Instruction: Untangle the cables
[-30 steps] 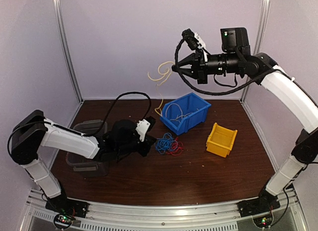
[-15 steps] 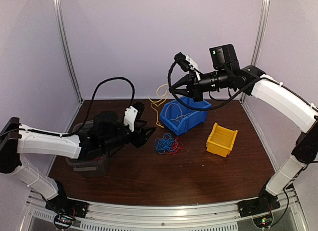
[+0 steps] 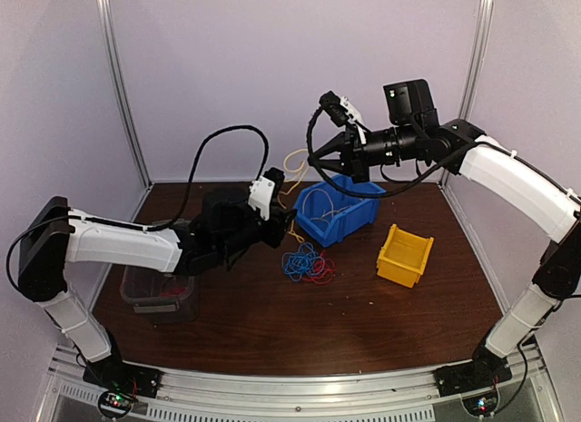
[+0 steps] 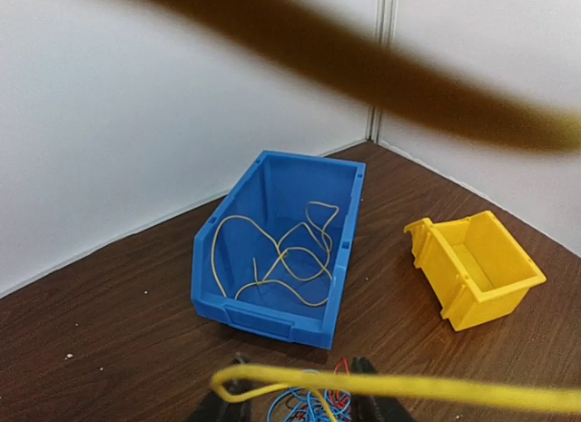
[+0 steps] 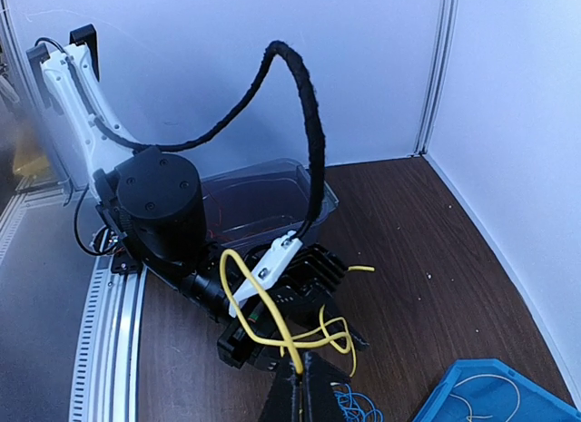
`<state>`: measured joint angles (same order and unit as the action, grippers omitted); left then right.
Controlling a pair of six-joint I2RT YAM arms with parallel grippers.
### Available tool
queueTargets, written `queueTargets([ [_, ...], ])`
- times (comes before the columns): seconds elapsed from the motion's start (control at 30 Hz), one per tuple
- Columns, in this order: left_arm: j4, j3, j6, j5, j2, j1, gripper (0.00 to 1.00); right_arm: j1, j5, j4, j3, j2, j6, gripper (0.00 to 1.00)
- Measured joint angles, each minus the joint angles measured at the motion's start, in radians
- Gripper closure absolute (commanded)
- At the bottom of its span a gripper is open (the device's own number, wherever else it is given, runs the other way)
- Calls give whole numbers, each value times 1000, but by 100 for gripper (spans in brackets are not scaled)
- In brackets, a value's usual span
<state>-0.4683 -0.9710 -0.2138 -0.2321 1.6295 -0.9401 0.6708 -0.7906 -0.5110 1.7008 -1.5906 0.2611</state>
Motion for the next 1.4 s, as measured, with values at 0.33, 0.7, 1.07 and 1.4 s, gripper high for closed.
queueTargets([
  [0.33, -16, -21, 6, -27, 43, 20, 100, -4, 1, -4, 25, 0, -4, 100],
  [0.7, -3, 60, -44, -6, -22, 28, 54, -70, 32, 26, 63, -16, -35, 100],
  [1.07, 151, 105, -82, -1, -194, -11, 53, -132, 247, 135, 66, -104, -64, 100],
  [1.4, 201, 159, -108, 13, -210, -11, 53, -219, 357, 196, 113, -222, -112, 100],
])
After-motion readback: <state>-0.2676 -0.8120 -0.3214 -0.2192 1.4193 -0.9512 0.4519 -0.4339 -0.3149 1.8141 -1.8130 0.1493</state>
